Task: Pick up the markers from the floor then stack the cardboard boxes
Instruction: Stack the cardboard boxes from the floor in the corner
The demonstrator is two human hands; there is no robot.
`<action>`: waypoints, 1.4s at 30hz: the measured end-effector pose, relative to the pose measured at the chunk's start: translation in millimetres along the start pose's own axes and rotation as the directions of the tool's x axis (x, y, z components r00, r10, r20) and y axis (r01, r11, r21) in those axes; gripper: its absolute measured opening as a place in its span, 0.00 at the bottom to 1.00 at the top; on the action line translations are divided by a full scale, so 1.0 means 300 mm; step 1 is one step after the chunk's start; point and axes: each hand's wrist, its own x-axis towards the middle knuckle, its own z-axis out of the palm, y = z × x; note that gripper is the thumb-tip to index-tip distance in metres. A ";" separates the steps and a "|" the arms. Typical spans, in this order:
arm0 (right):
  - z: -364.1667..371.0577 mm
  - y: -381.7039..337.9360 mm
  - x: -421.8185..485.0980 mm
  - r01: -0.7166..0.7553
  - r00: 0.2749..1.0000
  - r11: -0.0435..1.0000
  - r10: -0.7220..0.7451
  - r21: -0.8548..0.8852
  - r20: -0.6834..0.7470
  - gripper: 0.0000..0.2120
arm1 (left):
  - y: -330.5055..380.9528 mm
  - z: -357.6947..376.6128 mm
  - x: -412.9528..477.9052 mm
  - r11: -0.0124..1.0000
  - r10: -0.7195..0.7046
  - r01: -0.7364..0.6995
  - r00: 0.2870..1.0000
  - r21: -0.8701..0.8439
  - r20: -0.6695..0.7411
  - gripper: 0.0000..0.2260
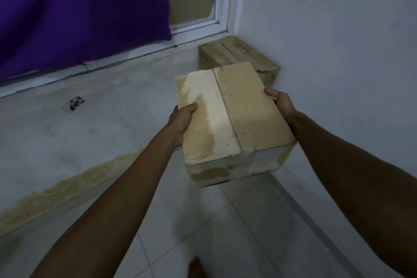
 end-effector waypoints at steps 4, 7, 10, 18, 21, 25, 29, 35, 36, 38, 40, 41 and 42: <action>-0.012 -0.112 0.051 0.045 0.999 0.998 -0.046 -0.037 -0.026 0.17 | 0.102 0.045 0.032 0.999 0.033 -0.033 0.999 0.007 0.034 0.27; -0.019 -0.204 0.108 0.066 0.997 0.996 -0.068 -0.053 -0.044 0.16 | 0.191 0.082 0.053 0.998 0.049 -0.051 0.997 0.027 0.052 0.24; -0.054 -0.283 0.146 0.018 1.000 0.989 -0.020 -0.148 -0.014 0.15 | 0.274 0.125 0.056 0.996 0.089 -0.091 0.990 0.006 0.113 0.17; -0.124 -0.495 0.219 -0.147 0.954 0.866 0.253 -0.478 0.164 0.19 | 0.332 0.148 0.004 0.987 0.115 -0.099 0.985 -0.123 0.131 0.12; -0.130 -0.585 0.246 -0.171 0.909 0.840 0.336 -0.514 0.245 0.20 | 0.351 0.197 -0.034 0.958 0.214 -0.189 0.971 -0.216 0.102 0.13; -0.139 -0.676 0.285 -0.119 0.908 0.849 0.303 -0.514 0.289 0.19 | 0.414 0.263 -0.039 0.924 0.290 -0.272 0.957 -0.270 0.029 0.14; -0.168 -0.706 0.349 -0.087 0.917 0.903 0.237 -0.420 0.319 0.20 | 0.479 0.332 -0.011 0.913 0.311 -0.288 0.950 -0.289 0.035 0.11; -0.219 -0.719 0.469 -0.040 0.943 0.935 0.151 -0.351 0.295 0.19 | 0.510 0.440 0.103 0.901 0.263 -0.232 0.964 -0.366 0.035 0.11; -0.223 -0.725 0.487 -0.034 0.945 0.931 0.148 -0.363 0.291 0.19 | 0.513 0.456 0.124 0.898 0.251 -0.220 0.967 -0.382 0.032 0.12; -0.234 -0.743 0.523 -0.019 0.952 0.921 0.135 -0.388 0.275 0.19 | 0.519 0.477 0.173 0.894 0.239 -0.214 0.971 -0.393 0.015 0.16; -0.239 -0.760 0.551 0.004 0.958 0.917 0.111 -0.399 0.266 0.19 | 0.524 0.492 0.219 0.889 0.234 -0.219 0.972 -0.402 -0.011 0.21; -0.241 -0.772 0.567 0.018 0.960 0.914 0.097 -0.404 0.262 0.18 | 0.529 0.499 0.241 0.886 0.237 -0.224 0.971 -0.407 -0.017 0.22; -0.243 -0.784 0.582 0.023 0.962 0.912 0.091 -0.410 0.257 0.18 | 0.533 0.507 0.260 0.883 0.238 -0.225 0.971 -0.413 -0.021 0.23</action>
